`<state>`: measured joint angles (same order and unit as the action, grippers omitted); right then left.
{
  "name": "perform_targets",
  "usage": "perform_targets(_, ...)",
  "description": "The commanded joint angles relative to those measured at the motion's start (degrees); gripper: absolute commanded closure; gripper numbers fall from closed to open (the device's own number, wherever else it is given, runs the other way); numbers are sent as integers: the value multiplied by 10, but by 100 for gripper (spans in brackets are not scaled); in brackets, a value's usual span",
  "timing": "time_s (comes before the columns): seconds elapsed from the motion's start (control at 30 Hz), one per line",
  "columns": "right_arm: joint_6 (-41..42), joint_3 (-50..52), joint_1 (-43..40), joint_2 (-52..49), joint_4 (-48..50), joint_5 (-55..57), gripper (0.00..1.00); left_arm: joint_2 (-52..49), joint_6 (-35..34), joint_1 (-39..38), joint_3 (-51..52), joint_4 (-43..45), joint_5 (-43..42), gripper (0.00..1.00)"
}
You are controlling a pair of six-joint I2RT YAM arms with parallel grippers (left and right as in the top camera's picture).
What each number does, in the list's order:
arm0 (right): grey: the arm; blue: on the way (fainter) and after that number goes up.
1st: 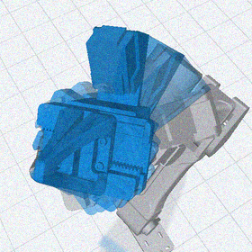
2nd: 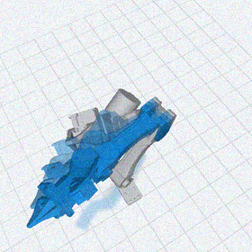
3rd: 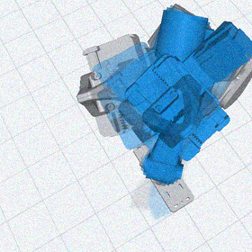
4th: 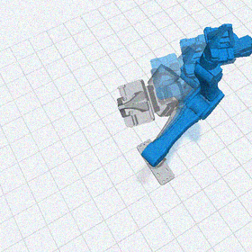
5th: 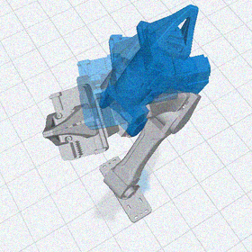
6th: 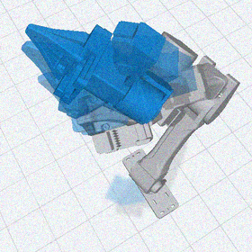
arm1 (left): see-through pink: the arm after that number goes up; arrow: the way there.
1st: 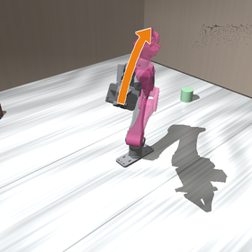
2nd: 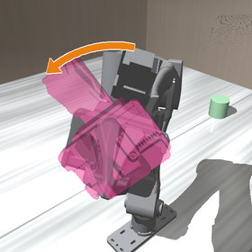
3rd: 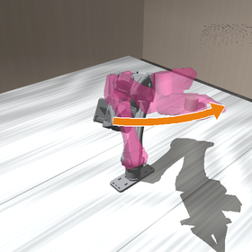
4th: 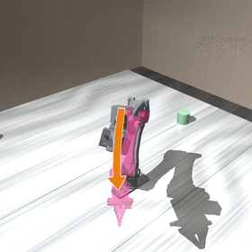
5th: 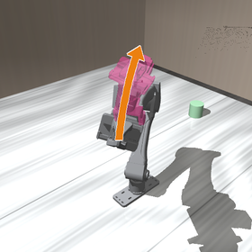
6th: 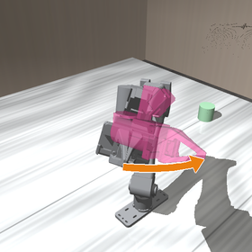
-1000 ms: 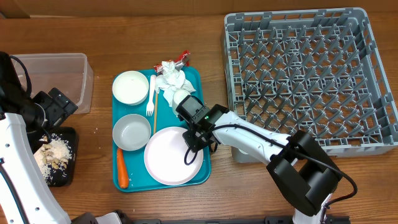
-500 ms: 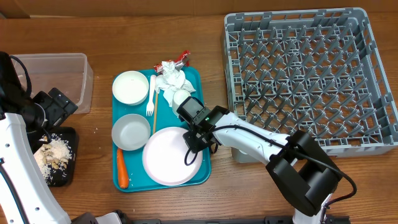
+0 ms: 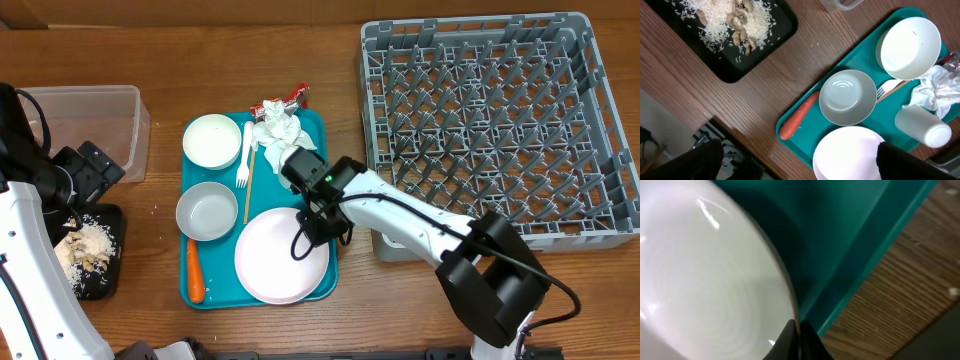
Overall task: Sort waste into correct bins and load items into the dishwasher rack
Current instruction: 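Lift the plate and carry it right into the dish rack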
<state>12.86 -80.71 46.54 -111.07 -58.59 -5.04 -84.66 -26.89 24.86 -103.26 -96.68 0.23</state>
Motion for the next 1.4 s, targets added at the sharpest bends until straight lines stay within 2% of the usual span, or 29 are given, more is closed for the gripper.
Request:
perform_targets(0.0, -11, -62, 0, 33, -45, 53, 96, -3, -6, 2, 3, -1, -2, 0)
perform_targets(0.33, -8, -254, -39, 74, -217, 184, 96, -3, -6, 2, 3, -1, -2, 0)
perform_targets(0.47, -8, -350, -100, 88, -261, 281, 96, -3, -6, 2, 3, -1, -2, 0)
perform_targets(0.6, -9, -398, -181, 89, -270, 317, 96, -3, -6, 2, 3, -1, -2, 0)
perform_targets(0.7, -8, -402, -254, 88, -246, 340, 96, -3, -6, 2, 3, -1, -2, 0)
perform_targets(0.9, -9, -387, -373, 76, -132, 381, 96, -3, -6, 2, 3, -1, -2, 0)
perform_targets(1.2, -9, -386, -412, 12, -51, 434, 96, -3, -6, 2, 3, -1, -2, 0)
perform_targets(1.37, -9, -386, -412, -52, -17, 530, 96, -3, -6, 2, 3, -1, -2, 0)
